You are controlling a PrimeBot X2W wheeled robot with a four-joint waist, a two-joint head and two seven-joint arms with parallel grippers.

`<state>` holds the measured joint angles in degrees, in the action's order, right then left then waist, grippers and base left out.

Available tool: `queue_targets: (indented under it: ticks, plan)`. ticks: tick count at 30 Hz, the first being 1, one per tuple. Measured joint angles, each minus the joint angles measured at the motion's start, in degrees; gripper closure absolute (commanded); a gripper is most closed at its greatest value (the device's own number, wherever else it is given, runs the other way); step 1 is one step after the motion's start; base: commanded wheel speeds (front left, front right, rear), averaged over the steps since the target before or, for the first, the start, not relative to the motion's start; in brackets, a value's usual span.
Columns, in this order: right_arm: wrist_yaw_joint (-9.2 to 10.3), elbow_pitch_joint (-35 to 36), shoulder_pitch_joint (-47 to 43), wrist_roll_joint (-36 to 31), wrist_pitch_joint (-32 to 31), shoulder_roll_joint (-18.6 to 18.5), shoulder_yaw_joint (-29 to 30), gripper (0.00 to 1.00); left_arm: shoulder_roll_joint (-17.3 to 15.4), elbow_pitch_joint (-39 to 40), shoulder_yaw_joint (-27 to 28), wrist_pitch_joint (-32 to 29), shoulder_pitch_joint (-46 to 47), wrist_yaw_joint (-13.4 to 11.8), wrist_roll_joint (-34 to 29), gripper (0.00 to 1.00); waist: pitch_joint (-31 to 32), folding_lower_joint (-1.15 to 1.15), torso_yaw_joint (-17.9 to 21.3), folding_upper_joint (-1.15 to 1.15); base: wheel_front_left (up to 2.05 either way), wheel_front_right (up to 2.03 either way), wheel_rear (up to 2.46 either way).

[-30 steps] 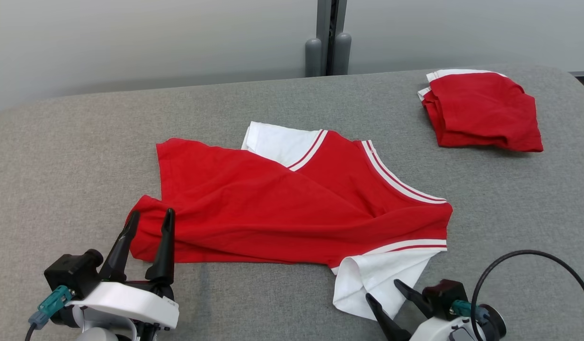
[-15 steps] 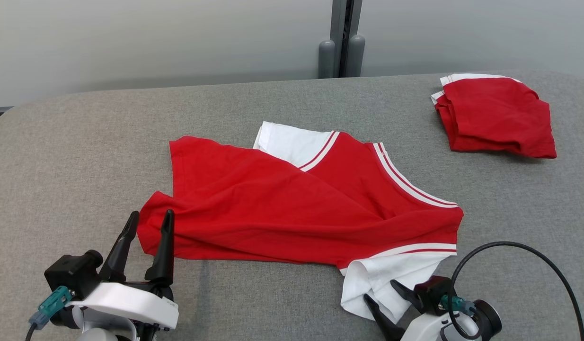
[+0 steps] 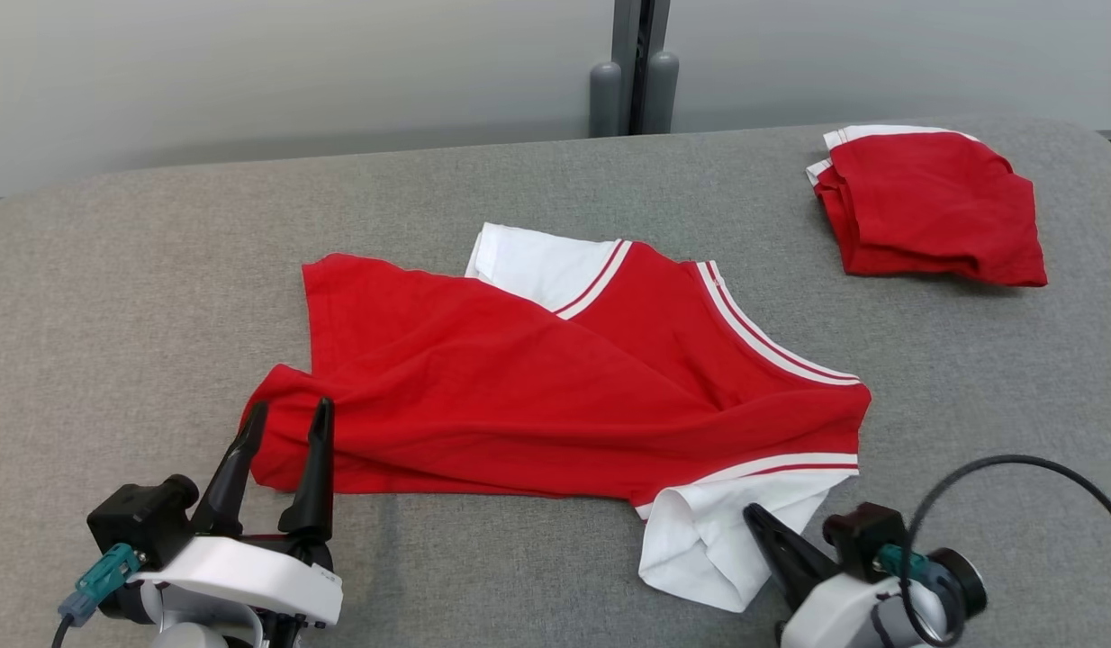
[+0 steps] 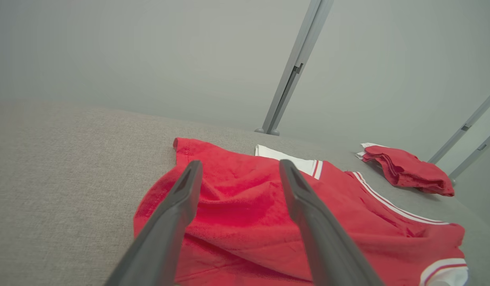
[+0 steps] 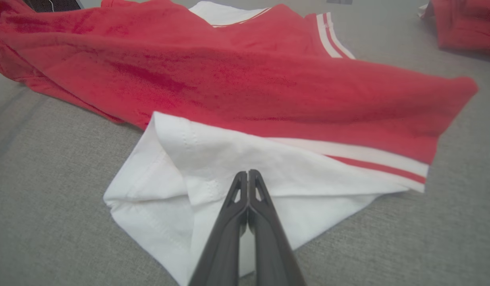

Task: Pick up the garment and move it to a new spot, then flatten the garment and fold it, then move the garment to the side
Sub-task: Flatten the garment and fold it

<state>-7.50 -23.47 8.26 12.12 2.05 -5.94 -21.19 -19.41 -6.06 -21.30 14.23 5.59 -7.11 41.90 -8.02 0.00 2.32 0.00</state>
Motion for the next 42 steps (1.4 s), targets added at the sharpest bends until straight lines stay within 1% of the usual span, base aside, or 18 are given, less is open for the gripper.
queue_targets:
  ticks: [5, 8, 12, 14, 15, 16, 17, 18, 22, 27, 33, 38, 39, 40, 42]
  plan:
    - [0.00, 5.5, -3.8, -0.1, -0.4, -2.2, 2.1, 1.00, 0.1, -0.1, 0.0, 0.2, 0.5, 0.0, -0.1, 0.00, -0.9, 0.00, 1.1, 0.00, 0.00, 0.00, 0.00]
    - [0.00, 8.8, -5.2, 0.4, -0.9, -2.7, 2.3, 1.00, 0.1, -0.2, 0.0, 0.2, 0.7, 0.0, -0.1, 0.00, -1.3, 0.00, 2.1, 0.00, 0.00, 0.00, 0.00]
    - [0.01, 10.6, -6.6, 1.2, -1.4, -2.9, 1.5, 1.00, 0.2, -0.2, -0.2, 0.1, 1.2, -0.1, -0.3, 0.00, -1.5, 0.00, 3.0, 0.00, 0.00, 0.00, 0.00]
    - [0.00, 11.2, -6.6, 1.9, -1.6, -2.9, -0.2, 1.00, 0.1, -0.3, -0.1, 0.1, 1.7, -0.1, -0.3, 0.00, -1.5, 0.00, 3.2, 0.00, 0.00, 0.00, 0.00]
    - [-0.01, 11.3, -6.5, 2.3, -1.6, -2.7, -0.8, 0.82, 0.0, -0.2, -0.1, 0.1, 1.8, -0.1, -0.3, 0.00, -1.4, 0.00, 3.3, 0.00, 0.00, 0.00, 0.00]
    - [-0.01, 11.3, -6.5, 2.3, -1.6, -2.7, -0.8, 0.58, 0.0, -0.2, -0.1, 0.1, 1.8, -0.1, -0.3, 0.00, -1.4, 0.00, 3.3, 0.00, 0.00, 0.00, 0.00]
    - [0.00, 11.3, -6.4, 2.5, -1.6, -2.6, -1.4, 0.09, -0.1, -0.3, -0.2, 0.1, 1.8, -0.1, -0.3, 0.00, -1.4, 0.00, 3.3, 0.00, 0.00, 0.00, 0.00]
    - [0.00, 11.2, -6.2, 2.6, -1.6, -2.5, -1.7, 0.00, -0.1, -0.3, -0.3, 0.1, 1.8, -0.1, -0.4, 0.00, -1.4, 0.00, 3.2, 0.00, 0.00, 0.00, 0.00]
    - [0.00, 9.3, -4.5, 2.2, -2.2, -2.3, -3.1, 0.00, 0.1, -0.3, -0.6, -0.1, 1.8, -0.1, -0.5, 0.00, -1.3, 0.00, 2.4, 0.00, 0.00, 0.00, 0.00]
    - [0.00, 5.2, -2.1, 1.4, -4.1, -1.7, -4.1, 0.00, 0.4, -0.4, -0.9, -0.1, 1.8, -0.2, -0.5, 0.00, -1.4, 0.00, 0.9, 0.00, 0.00, 0.00, 0.00]
    - [0.00, 1.6, -0.5, 1.0, -4.0, -0.9, -3.8, 0.00, 0.4, -0.5, -0.7, 0.0, 1.8, -0.1, -0.3, 0.00, -1.4, 0.00, -1.0, 0.00, 0.00, 0.00, 0.00]
    - [0.00, -0.4, 0.4, 0.7, -3.7, -0.5, -3.5, 0.00, 0.4, -0.5, -0.6, 0.2, 1.7, -0.1, -0.2, 0.00, -1.4, 0.00, -1.6, 0.00, 0.00, 0.00, 0.00]
    - [0.00, -0.8, 0.6, 0.5, -3.5, -0.4, -3.5, 0.22, 0.4, -0.5, -0.6, 0.2, 1.7, -0.1, -0.2, 0.00, -1.5, 0.00, -1.6, 0.00, 0.00, 0.00, 0.00]
    - [0.00, -1.0, 0.7, 0.4, -3.3, -0.3, -3.5, 0.55, 0.5, -0.5, -0.6, 0.2, 1.7, -0.1, -0.2, 0.00, -1.5, 0.00, -1.6, 0.00, 0.00, 0.00, 0.00]
    - [0.00, -1.4, 0.8, 0.3, -2.9, -0.2, -3.4, 0.78, 0.5, -0.5, -0.5, 0.2, 1.7, -0.1, -0.2, 0.00, -1.5, 0.00, -1.5, 0.00, 0.00, 0.00, 0.00]
